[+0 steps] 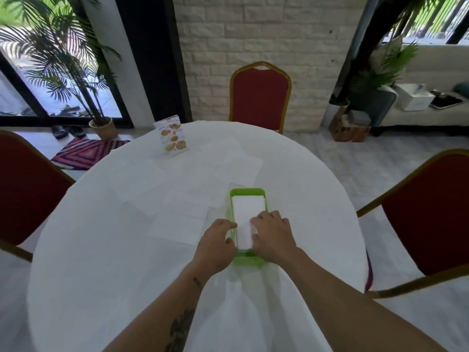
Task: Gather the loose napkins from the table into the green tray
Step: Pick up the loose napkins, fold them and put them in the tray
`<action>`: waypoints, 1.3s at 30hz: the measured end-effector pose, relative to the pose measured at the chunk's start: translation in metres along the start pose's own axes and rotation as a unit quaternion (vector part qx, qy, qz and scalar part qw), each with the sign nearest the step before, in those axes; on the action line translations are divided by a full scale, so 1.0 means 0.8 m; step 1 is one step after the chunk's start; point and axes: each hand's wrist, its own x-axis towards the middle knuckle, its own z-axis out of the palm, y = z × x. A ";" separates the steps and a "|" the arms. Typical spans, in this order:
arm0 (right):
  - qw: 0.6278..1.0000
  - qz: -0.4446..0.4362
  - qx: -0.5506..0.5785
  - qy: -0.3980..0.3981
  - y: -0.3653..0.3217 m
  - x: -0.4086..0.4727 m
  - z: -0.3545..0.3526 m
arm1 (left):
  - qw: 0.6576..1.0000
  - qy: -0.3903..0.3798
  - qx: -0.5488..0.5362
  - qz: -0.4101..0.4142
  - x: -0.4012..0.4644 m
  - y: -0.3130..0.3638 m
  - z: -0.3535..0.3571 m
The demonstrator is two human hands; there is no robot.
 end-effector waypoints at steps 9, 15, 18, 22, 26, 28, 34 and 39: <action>0.992 -0.021 0.126 0.004 -0.063 0.015 -0.025 | 0.993 0.070 -0.064 -0.076 -0.004 -0.058 -0.030; 0.973 -0.027 0.225 -0.040 -0.129 0.017 -0.005 | 0.987 0.078 -0.002 -0.141 0.002 -0.119 -0.054; 0.965 0.005 0.247 -0.086 -0.147 0.017 0.021 | 0.985 0.053 0.074 -0.143 0.009 -0.144 -0.062; 0.961 0.052 0.225 -0.155 -0.155 0.018 0.058 | 0.980 -0.027 0.156 -0.120 0.015 -0.171 -0.068; 0.954 0.092 0.227 -0.172 -0.154 0.019 0.085 | 0.974 -0.067 0.188 -0.104 0.025 -0.189 -0.065; 0.947 0.111 0.258 -0.156 -0.153 0.021 0.090 | 0.975 -0.034 0.193 -0.101 0.030 -0.189 -0.064; 0.910 0.175 0.347 -0.143 -0.153 0.025 0.091 | 0.969 0.038 0.231 -0.076 0.038 -0.190 -0.069; 0.854 0.242 0.439 -0.140 -0.157 0.022 0.089 | 0.961 0.021 0.270 -0.061 0.031 -0.205 -0.081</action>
